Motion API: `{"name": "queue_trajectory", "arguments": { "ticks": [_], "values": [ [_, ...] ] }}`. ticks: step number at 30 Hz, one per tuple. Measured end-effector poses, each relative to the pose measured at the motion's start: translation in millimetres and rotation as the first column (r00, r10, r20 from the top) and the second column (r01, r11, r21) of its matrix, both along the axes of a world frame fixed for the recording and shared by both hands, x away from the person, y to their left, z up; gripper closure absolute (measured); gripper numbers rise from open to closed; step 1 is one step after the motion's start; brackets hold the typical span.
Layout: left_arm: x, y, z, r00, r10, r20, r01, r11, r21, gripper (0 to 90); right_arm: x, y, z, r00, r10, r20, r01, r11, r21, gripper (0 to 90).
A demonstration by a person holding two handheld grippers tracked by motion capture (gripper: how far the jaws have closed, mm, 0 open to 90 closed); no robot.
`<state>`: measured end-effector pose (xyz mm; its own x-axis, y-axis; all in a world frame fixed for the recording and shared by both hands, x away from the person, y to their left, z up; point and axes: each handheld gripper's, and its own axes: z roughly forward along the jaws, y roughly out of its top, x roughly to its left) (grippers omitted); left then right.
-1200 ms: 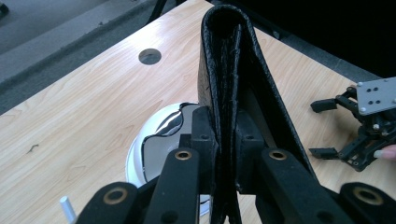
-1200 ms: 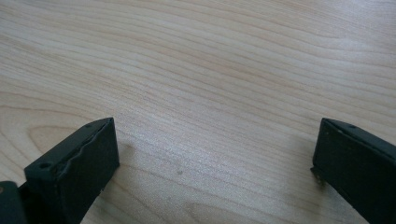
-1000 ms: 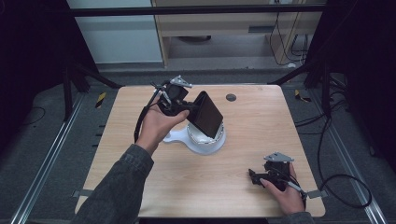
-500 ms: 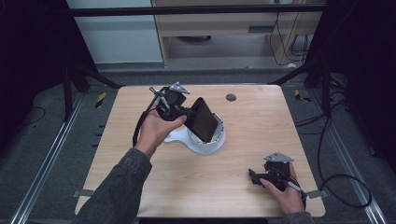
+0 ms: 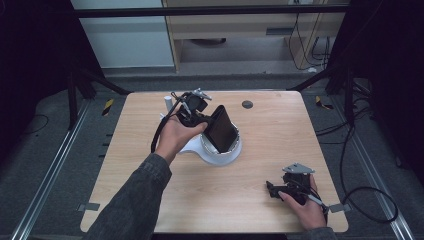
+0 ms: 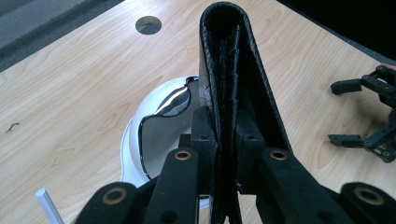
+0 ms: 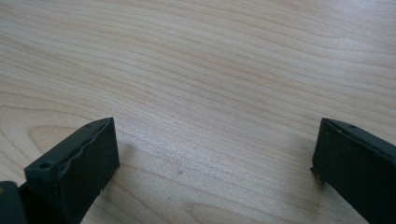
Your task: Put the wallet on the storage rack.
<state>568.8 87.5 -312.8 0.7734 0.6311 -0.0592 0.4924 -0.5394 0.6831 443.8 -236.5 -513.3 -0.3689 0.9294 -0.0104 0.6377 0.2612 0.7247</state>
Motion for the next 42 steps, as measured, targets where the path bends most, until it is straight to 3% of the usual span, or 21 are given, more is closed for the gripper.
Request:
{"name": "queue_trajectory", "arguments": {
  "ticks": [12,18,23,30,42],
  "values": [
    [11.7,5.7,-0.6,0.9998,0.012,-0.017,-0.012,0.9999,0.01,79.9,-0.1,0.2,0.0,1.0,-0.001,0.0,0.001,1.0,0.0,0.6],
    [12.3,9.4,-0.1,0.9991,0.042,0.005,-0.042,0.9991,-0.001,71.8,-0.2,0.3,0.0,1.0,-0.002,0.0,0.002,1.0,0.001,0.7],
    [10.1,12.8,3.6,0.9957,0.076,0.053,-0.075,0.9971,-0.01,66.2,-0.3,0.5,0.1,1.0,-0.003,-0.002,0.003,1.0,0.002,0.6],
    [8.8,15.0,7.4,0.9935,0.087,0.073,-0.087,0.9962,-0.004,78.6,-0.2,0.2,0.0,1.0,-0.001,-0.001,0.001,1.0,0.0,0.6],
    [7.9,16.5,10.7,0.9896,0.098,0.106,-0.098,0.9952,-0.001,69.6,-0.1,0.2,0.0,1.0,0.0,0.002,0.0,1.0,-0.001,0.6]
  ]
}}
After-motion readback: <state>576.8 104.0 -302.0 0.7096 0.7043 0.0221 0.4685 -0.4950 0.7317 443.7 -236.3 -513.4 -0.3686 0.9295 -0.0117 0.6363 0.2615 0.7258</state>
